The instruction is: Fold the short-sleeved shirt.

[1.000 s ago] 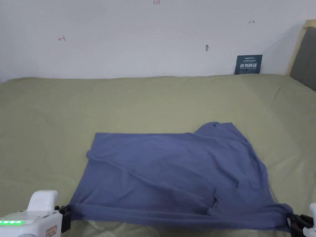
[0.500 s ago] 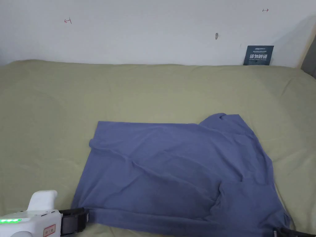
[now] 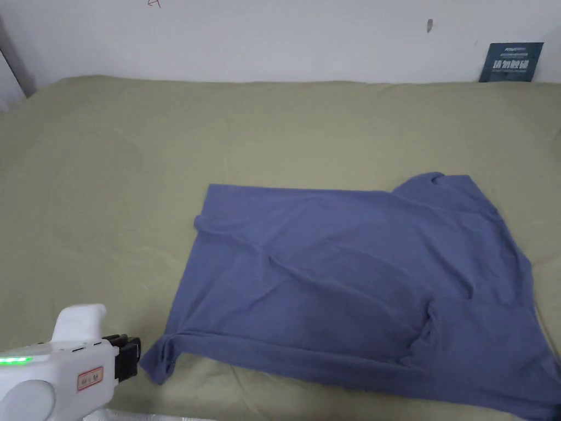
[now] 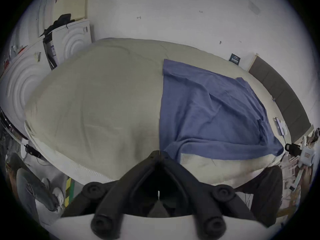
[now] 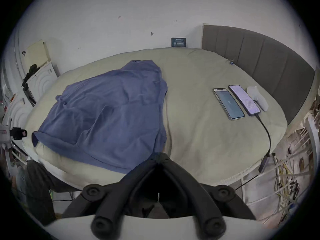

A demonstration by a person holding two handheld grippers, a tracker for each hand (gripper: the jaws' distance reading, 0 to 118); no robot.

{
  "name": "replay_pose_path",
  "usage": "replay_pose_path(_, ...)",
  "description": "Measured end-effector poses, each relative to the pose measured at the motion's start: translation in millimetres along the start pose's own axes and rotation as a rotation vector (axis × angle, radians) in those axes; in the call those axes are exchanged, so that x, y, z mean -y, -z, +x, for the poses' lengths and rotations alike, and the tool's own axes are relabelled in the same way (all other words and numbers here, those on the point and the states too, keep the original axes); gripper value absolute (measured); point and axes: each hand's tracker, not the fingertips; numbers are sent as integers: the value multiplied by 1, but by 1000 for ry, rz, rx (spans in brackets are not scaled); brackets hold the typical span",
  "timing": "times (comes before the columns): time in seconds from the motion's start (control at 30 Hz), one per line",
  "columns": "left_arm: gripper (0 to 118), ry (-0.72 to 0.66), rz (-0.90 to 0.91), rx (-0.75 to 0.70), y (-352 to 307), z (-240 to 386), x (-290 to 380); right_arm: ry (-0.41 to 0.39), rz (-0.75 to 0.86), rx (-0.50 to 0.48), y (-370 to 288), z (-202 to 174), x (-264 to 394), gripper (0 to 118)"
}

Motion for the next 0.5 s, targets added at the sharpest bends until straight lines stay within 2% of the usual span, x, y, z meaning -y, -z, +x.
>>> replay_pose_path(0.03, 6, 13, -7, 10, 6, 0, 1, 5, -2, -5, 0, 2, 2, 0)
replay_pose_path(0.07, 42, 20, -19, 15, 9, 1, 0, 11, -5, -4, 1, 3, 4, 0)
replay_pose_path(0.1, 86, 20, -20, 20, 11, 2, 0, 24, -21, -21, 1, 3, 5, 0)
replay_pose_path(0.13, 115, 20, -29, 27, 17, 3, -1, 23, -21, -21, 6, 6, 5, 0)
replay_pose_path(0.17, 116, 26, -62, 30, 27, 4, -1, 20, -20, -21, 7, 8, 7, 0)
replay_pose_path(0.27, 113, 78, -90, -21, 46, 9, -3, 10, -37, -25, 11, 7, 7, 0)
replay_pose_path(0.3, 104, 91, -100, -45, 53, 11, -4, 5, -39, -22, 12, 7, 7, 0)
replay_pose_path(0.33, 78, 102, -100, -59, 57, 12, -5, 4, -40, -23, 12, 9, 7, 0)
replay_pose_path(0.37, 78, 117, -100, -57, 59, 14, -5, 3, -39, -21, 13, 10, 8, 0)
replay_pose_path(0.4, 64, 132, -95, -40, 59, 16, -5, 3, -40, -23, 10, 4, 4, 0)
replay_pose_path(0.47, 4, 127, -79, -41, 62, 18, -2, -2, -41, -25, 11, 5, 3, 0)
replay_pose_path(0.5, 4, 123, -93, -36, 62, 21, -3, -5, -40, -24, 11, 6, 3, 0)
